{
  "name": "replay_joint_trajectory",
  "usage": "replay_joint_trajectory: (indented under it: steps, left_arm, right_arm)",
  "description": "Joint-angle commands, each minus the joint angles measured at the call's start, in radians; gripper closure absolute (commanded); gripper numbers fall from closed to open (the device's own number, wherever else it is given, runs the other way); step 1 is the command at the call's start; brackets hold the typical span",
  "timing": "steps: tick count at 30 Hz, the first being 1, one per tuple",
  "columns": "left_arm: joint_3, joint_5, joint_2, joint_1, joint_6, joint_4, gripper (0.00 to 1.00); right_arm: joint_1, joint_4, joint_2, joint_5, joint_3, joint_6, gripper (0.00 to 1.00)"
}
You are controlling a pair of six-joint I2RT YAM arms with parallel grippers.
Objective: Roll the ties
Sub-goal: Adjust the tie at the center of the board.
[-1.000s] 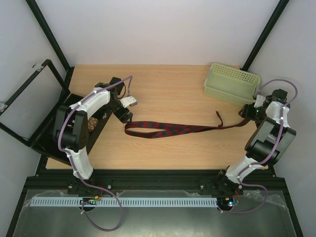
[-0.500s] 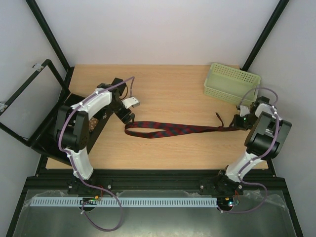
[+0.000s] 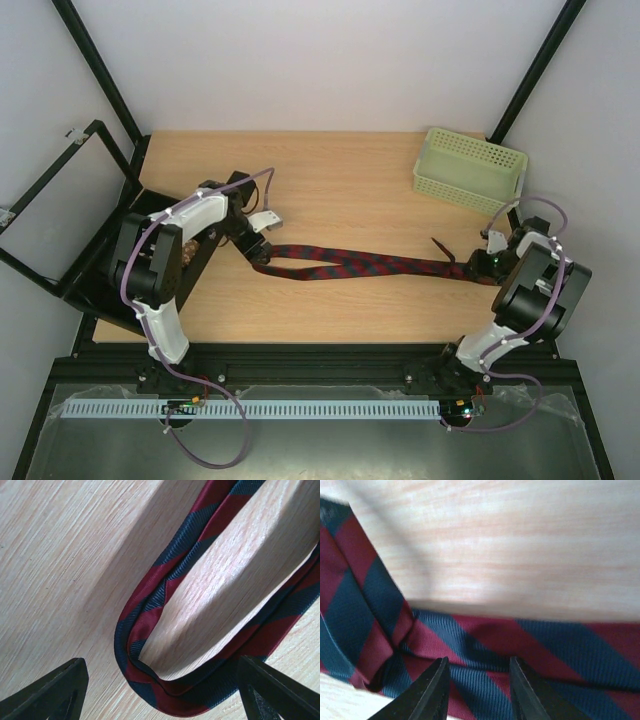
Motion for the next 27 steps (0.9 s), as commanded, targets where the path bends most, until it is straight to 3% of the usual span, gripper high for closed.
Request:
replay_joint_trajectory:
  steps: [1, 7, 12, 18, 27]
  left_arm:
    - [-0.021, 0.04, -0.042, -0.003, 0.066, -0.02, 0.16]
    - [-0.026, 0.066, -0.042, 0.005, 0.088, -0.034, 0.18]
    - [-0.046, 0.119, -0.093, 0.006, 0.195, -0.074, 0.21]
    - [-0.082, 0.129, -0.12, -0.015, 0.289, -0.036, 0.22]
    - [-0.047, 0.043, -0.037, -0.06, 0.279, 0.011, 0.25]
  right_arm:
    - [0.016, 0.032, 0.062, -0.066, 0.087, 0.005, 0.65]
    - [0.087, -0.003, 0.266, -0.03, 0.241, 0.015, 0.67]
    - [0.091, -0.077, 0.256, -0.034, 0.357, 0.032, 0.65]
    - [0.147, -0.182, 0.174, -0.122, 0.42, 0.096, 0.41]
    - [0.418, -0.125, 0.151, 0.165, 0.333, 0.186, 0.35]
